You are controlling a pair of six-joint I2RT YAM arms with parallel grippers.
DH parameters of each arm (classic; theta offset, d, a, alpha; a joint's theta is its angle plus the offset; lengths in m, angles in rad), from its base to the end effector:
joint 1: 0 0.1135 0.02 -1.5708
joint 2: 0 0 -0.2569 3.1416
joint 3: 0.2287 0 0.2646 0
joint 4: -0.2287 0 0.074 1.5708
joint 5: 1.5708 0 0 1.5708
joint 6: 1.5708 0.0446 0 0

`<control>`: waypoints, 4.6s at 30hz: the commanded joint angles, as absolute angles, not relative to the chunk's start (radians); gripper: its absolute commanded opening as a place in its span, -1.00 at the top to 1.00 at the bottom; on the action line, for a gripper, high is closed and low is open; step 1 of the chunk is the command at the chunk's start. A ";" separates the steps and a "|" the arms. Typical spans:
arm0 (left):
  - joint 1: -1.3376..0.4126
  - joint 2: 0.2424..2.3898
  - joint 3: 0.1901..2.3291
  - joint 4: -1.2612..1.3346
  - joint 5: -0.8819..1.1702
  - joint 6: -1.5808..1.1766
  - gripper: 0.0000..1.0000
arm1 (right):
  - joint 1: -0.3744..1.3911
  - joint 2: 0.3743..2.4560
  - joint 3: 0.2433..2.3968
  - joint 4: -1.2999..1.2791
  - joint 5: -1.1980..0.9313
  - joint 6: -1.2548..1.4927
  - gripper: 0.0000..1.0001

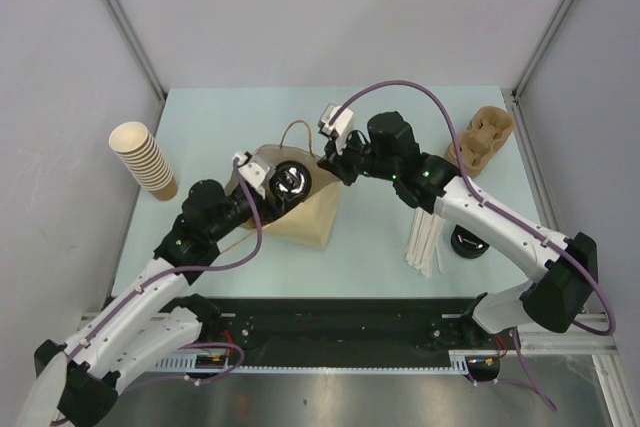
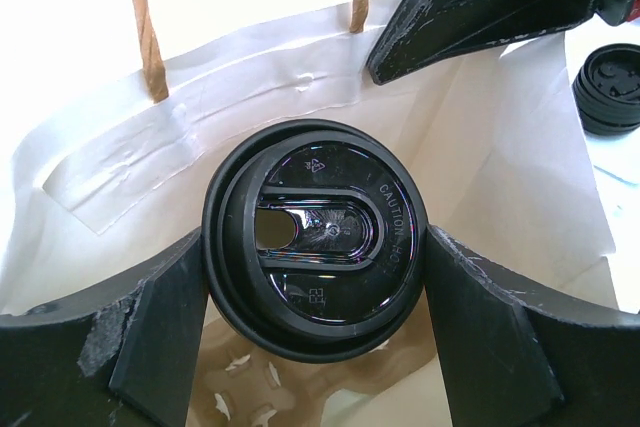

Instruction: Pack the takeout coffee

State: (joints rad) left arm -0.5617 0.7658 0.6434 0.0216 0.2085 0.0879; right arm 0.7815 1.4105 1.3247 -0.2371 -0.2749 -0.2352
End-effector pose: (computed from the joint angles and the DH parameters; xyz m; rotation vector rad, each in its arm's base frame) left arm 0.1770 -0.1223 0.3078 0.6906 1.5502 -0.5303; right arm 0.2412 0.2564 0.3677 -1.1023 1.5853 0.6291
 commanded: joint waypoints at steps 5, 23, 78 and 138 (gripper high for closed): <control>-0.557 0.888 0.719 -0.058 0.193 0.083 1.00 | 0.811 1.407 1.367 -0.238 -0.226 -0.348 1.00; -0.548 1.238 0.887 -0.094 0.040 -0.078 1.00 | 0.899 1.445 1.368 -0.202 -0.178 -0.422 1.00; -0.397 1.100 0.965 -0.328 0.818 0.708 1.00 | 0.767 1.447 1.477 -0.446 -0.614 -0.733 1.00; -0.552 1.069 0.476 0.299 0.595 0.732 1.00 | 0.884 1.407 1.401 -0.472 -0.494 -0.845 1.00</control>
State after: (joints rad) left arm -0.5480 1.0470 0.4896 0.1902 0.6048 0.7967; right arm 0.8677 1.4433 1.4078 -0.5110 -0.4561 -0.8795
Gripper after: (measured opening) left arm 0.818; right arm 0.009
